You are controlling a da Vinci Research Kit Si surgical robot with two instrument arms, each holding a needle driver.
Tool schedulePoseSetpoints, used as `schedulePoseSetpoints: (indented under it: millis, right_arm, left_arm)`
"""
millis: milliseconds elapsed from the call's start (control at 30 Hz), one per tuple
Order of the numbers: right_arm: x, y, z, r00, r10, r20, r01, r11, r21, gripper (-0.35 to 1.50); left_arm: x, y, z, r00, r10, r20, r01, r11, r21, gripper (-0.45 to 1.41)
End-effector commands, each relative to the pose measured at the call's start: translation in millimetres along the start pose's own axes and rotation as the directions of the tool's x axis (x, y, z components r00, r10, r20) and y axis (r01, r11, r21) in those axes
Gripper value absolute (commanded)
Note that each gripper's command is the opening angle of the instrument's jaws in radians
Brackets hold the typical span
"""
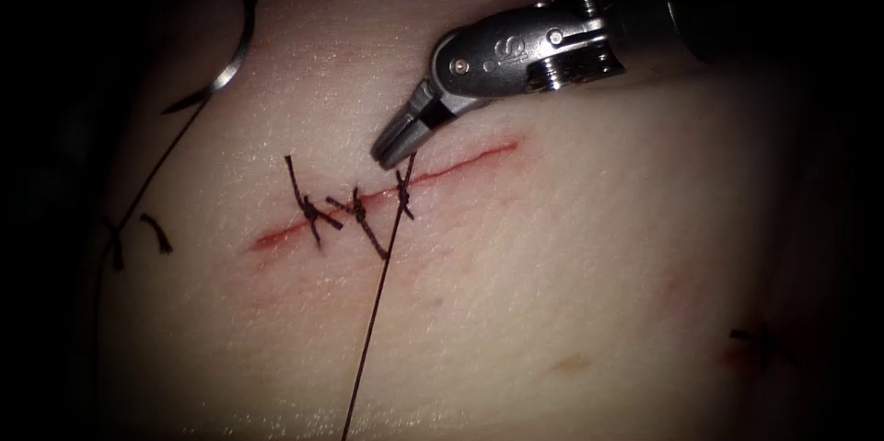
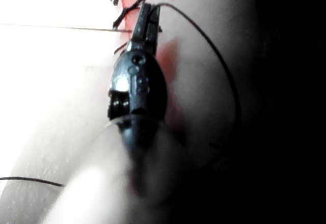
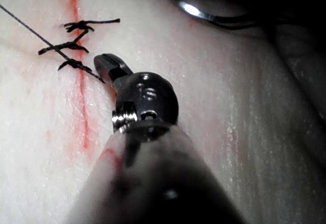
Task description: Wound Closure
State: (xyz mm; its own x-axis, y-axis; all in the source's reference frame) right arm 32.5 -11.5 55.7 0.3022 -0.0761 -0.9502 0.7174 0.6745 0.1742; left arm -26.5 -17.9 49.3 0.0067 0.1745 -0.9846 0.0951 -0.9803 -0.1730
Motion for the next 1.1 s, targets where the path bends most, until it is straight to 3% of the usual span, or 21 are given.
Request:
schedulePoseSetpoints:
  millis: [33, 400, 733, 867, 967, 1100]
  right_arm:
    - [-0.3, 0.6, 0.4, 1.0, -0.002, 0.004, 0.002, 1.0, -0.011, -0.35]
    - [-0.9, 1.3, -0.6, 1.0, 0.008, 0.008, -0.007, 0.998, -0.07, -0.35]
    - [-0.4, 0.5, -0.3, 0.999, 0.012, -0.046, -0.018, 0.992, -0.123, -0.35]
    - [-0.3, 0.2, -0.9, 0.996, 0.037, -0.083, -0.052, 0.98, -0.191, 0.71]
    - [0.0, -0.8, -1.6, 0.989, 0.077, -0.124, -0.104, 0.967, -0.231, 1.08]
    - [0.4, -2.0, -2.8, 0.981, 0.104, -0.166, -0.145, 0.956, -0.255, 1.2]
  left_arm:
    - [-0.8, 0.5, 0.8, 1.0, -0.008, -0.001, 0.008, 1.0, -0.008, -0.45]
    - [-1.5, 1.0, 2.1, 1.0, -0.018, -0.013, 0.017, 0.999, -0.037, -0.45]
    - [1.2, -2.0, 0.4, 0.999, -0.036, -0.018, 0.036, 0.999, -0.024, -0.45]
    - [2.6, -3.7, -0.3, 0.999, -0.023, -0.024, 0.022, 0.999, -0.033, -0.45]
    - [3.9, -5.8, -1.1, 1.0, 0.001, -0.03, -0.002, 1.0, -0.03, -0.45]
    - [5.0, -7.9, -1.9, 0.999, 0.024, -0.022, -0.024, 0.999, -0.027, -0.45]
